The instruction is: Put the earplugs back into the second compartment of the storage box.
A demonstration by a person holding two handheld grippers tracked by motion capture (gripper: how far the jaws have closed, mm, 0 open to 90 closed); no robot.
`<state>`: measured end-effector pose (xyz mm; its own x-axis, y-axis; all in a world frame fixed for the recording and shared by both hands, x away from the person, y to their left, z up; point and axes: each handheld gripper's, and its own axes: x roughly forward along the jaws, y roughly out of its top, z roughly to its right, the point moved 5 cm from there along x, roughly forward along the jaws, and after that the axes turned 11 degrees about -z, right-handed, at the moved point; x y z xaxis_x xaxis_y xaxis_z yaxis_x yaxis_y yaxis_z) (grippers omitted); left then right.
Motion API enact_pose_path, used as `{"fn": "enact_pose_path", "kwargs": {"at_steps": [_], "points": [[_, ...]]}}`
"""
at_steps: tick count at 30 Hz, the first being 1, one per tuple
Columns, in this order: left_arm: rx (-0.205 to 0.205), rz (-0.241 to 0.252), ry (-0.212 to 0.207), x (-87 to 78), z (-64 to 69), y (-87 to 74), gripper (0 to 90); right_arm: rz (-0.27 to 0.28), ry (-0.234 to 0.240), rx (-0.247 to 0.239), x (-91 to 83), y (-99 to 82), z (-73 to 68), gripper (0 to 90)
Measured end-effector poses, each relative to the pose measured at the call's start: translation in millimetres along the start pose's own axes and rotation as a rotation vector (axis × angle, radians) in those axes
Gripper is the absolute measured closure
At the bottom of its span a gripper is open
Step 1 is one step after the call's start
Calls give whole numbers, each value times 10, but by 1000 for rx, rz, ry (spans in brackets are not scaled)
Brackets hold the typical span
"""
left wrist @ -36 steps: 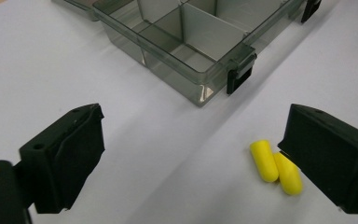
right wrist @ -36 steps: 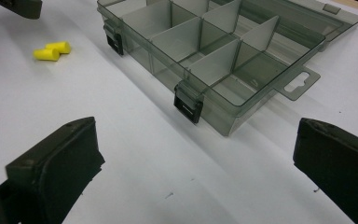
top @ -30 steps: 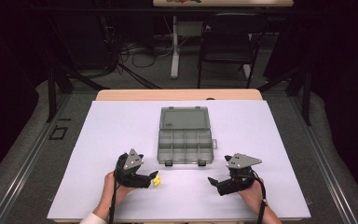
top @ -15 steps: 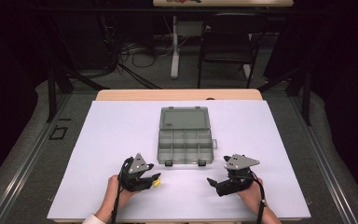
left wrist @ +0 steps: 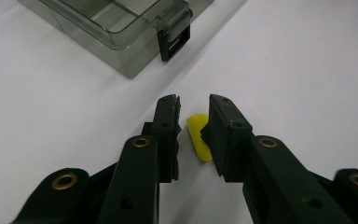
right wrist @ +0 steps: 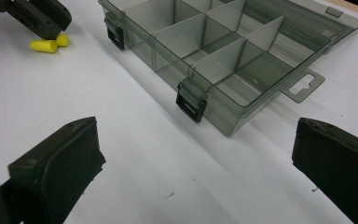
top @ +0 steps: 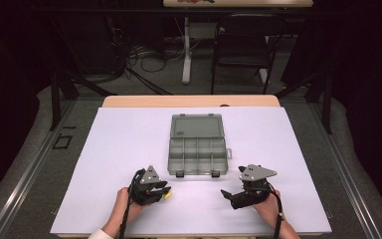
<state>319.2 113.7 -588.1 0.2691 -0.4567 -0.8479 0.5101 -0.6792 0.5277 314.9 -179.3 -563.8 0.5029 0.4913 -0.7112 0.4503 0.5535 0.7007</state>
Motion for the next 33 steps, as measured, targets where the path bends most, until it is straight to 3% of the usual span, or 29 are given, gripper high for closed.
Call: {"fn": "enact_pose_path", "kwargs": {"at_steps": [5,8,15,33], "points": [[-28,10,-69,30,-25,-15,790,3,2,-4,-2,6,-11,5],[-32,17,-84,24,-26,-19,834,-1,4,-2,5,0,-5,6],[-1,35,-37,-43,3,7,844,2,-5,-10,-6,8,-16,6],[-1,99,63,-163,-67,34,836,9,-6,-6,-8,5,0,8]]}}
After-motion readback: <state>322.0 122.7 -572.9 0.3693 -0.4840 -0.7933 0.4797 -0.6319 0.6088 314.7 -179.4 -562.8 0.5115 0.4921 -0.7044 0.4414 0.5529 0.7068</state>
